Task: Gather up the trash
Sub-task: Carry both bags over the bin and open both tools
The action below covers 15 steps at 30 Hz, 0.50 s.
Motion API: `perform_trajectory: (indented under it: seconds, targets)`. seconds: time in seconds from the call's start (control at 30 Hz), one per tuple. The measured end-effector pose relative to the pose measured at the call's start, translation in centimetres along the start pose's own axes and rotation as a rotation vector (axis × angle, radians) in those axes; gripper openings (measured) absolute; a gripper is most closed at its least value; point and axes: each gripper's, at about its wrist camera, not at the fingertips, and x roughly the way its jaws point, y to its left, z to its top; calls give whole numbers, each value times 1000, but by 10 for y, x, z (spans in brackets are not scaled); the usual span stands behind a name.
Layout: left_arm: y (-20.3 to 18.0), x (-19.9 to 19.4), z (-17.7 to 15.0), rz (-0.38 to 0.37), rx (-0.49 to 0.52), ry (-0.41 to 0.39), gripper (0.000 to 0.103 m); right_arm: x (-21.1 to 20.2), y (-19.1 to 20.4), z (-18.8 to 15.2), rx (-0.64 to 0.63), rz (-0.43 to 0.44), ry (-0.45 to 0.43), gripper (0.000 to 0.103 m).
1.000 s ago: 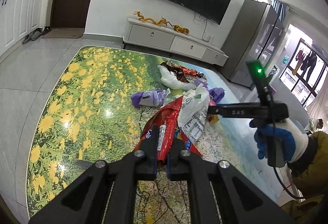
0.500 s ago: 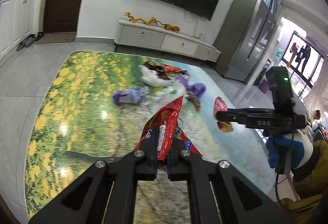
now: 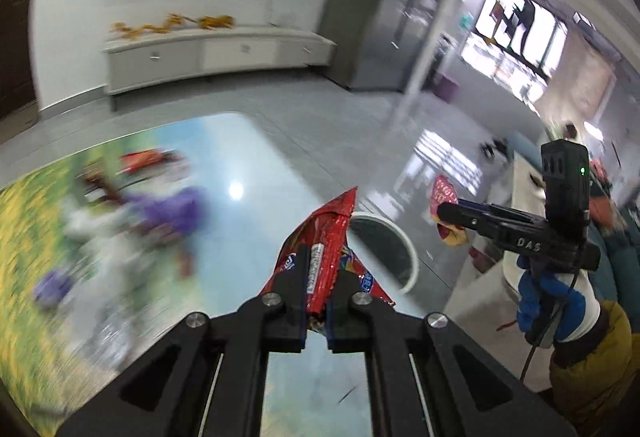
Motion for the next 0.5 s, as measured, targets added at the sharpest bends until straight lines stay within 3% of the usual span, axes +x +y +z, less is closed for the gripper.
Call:
perform_trajectory:
  seconds: [0.27, 0.37, 0.5]
  targets:
    - [-84, 136, 57, -26, 73, 124, 9, 18, -96, 2, 126, -135, 25, 36]
    - [-93, 176, 64, -56, 38, 178, 9, 37, -116, 2, 151, -164, 47, 41]
    - [-94, 199, 63, -51, 15, 207, 10, 48, -139, -2, 179, -208, 68, 42]
